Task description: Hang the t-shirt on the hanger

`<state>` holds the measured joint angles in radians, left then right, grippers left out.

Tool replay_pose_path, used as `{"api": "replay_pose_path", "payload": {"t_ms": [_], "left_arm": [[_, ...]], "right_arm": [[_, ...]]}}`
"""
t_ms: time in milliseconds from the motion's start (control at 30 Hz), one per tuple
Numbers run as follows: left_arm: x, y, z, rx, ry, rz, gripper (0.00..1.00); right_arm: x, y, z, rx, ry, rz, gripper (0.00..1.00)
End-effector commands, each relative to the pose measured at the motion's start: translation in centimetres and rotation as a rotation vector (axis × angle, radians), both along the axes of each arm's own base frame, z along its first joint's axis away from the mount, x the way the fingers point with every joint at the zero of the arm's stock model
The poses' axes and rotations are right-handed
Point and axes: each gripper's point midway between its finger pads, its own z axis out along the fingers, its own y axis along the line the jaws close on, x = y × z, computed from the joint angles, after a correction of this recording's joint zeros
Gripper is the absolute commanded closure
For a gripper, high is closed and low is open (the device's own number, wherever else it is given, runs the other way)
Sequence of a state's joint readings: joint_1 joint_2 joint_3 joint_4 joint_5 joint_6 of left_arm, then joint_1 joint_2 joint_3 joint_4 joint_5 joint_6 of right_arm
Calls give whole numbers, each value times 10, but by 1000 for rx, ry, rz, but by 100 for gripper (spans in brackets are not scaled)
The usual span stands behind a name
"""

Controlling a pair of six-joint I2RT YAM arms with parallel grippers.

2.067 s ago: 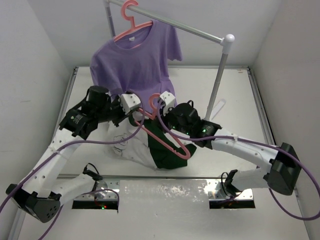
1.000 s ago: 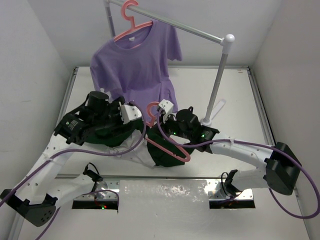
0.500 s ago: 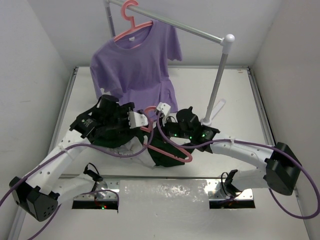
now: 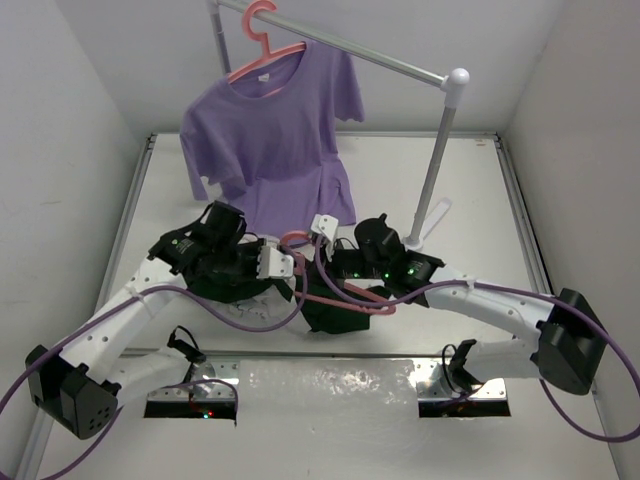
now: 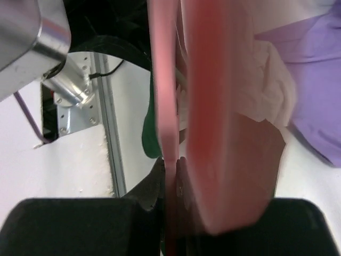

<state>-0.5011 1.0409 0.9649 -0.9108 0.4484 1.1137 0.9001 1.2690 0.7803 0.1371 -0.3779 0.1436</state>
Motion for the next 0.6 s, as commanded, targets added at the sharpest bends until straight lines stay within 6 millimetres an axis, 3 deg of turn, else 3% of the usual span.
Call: {"api": "replay_pose_path", "payload": {"t_ms": [0,67,100,133,200,333,433,500,567], "left_arm": [[-16,-9,4,-83,50,-22,100],[-17,-3,2,-76,32,2,100],[-14,-2,2,-76,12,21,100],[-12,9,-4,-40,-24,53,100],[-2,25,-8,24,-122,87,100],[-11,46,-23,90,-243,48,100],[-20,45,-23,64,-286,-3,100],[-27,42,-23,52,-283,-44,100],[-31,42,-23,52,-288,-63,100]], "right_arm": [[0,18,31,98,-54,61,100],[-1,17,25,90,-38,56,99],[-1,15,23,86,-26,44,91],[-3,12,18,74,-16,39,66],[-8,1,14,37,-15,33,43],[-18,-25,14,-10,-34,4,16],[-24,-43,27,20,-75,-26,4],[-17,-51,30,31,-72,-100,4],[9,-60,16,-8,-26,-276,40]]}}
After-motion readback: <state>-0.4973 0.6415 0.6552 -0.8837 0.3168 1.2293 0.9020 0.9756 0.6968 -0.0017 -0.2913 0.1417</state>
